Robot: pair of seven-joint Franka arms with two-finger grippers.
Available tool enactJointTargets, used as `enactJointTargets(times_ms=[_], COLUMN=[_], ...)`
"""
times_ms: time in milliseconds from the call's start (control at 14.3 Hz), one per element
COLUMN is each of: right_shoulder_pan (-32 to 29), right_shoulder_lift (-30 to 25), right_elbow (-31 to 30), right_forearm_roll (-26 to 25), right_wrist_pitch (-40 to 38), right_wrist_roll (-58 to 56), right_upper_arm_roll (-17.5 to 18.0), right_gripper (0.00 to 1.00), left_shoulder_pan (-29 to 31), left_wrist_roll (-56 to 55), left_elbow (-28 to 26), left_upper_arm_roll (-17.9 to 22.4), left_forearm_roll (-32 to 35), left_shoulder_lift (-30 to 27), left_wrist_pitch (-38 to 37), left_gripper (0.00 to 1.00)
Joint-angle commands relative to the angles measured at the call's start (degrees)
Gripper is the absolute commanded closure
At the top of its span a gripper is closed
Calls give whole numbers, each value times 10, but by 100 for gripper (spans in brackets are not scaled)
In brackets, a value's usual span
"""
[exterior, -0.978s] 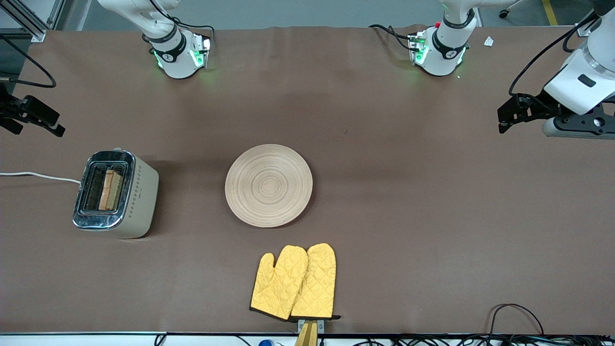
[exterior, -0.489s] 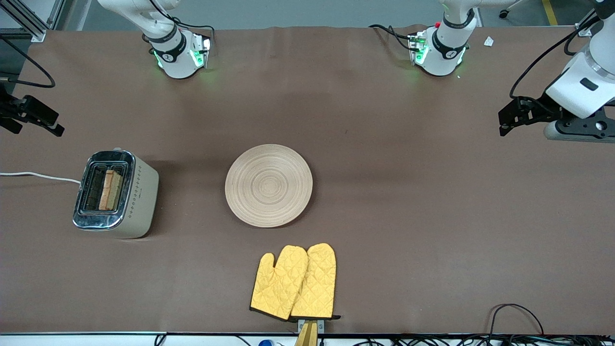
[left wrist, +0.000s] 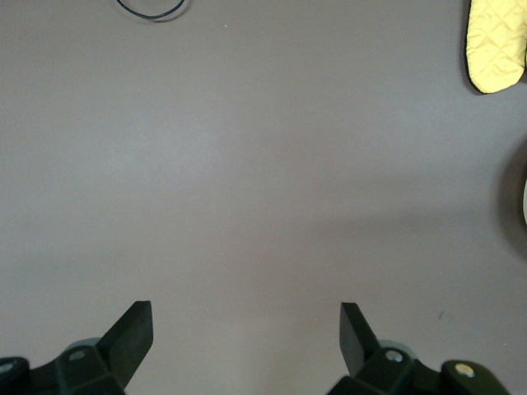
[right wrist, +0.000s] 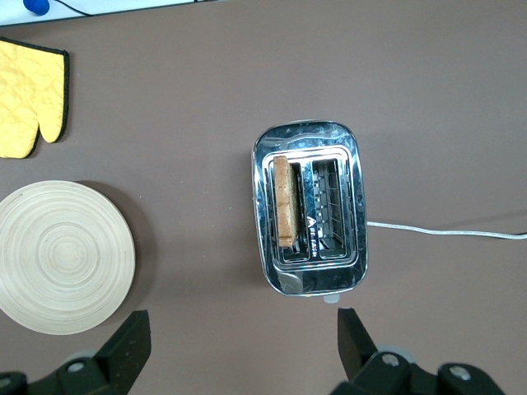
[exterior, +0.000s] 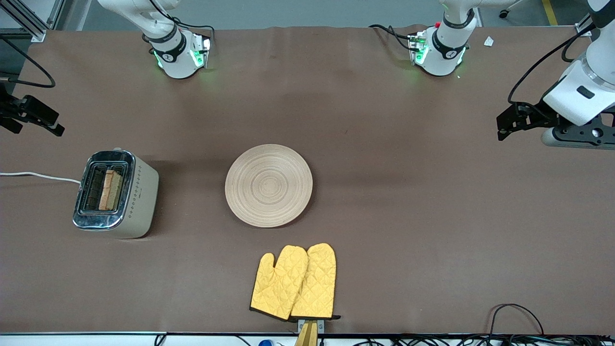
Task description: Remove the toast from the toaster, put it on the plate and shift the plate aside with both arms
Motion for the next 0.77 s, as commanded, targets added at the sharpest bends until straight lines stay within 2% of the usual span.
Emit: enactJointTargets(times_ms=[0,699], right_shoulder_pan=[-1,2], right_shoulder_lift=[-7,-7], right_elbow=[-4,-2], right_forearm_roll=[11,4], right_wrist_pitch=[-3,-7], right_wrist_roll=[2,-3], right_upper_arm_roll=[0,1], right_gripper=[0,0], left_shoulder_pan=[1,21], left_wrist_roll=[11,11], left_elbow=[12,17], left_upper_arm_roll=[-1,-1], left_forearm_roll=[-1,2], left_shoulder_lift=[4,18], left_wrist_pitch=[-5,-14], left_gripper=[0,0])
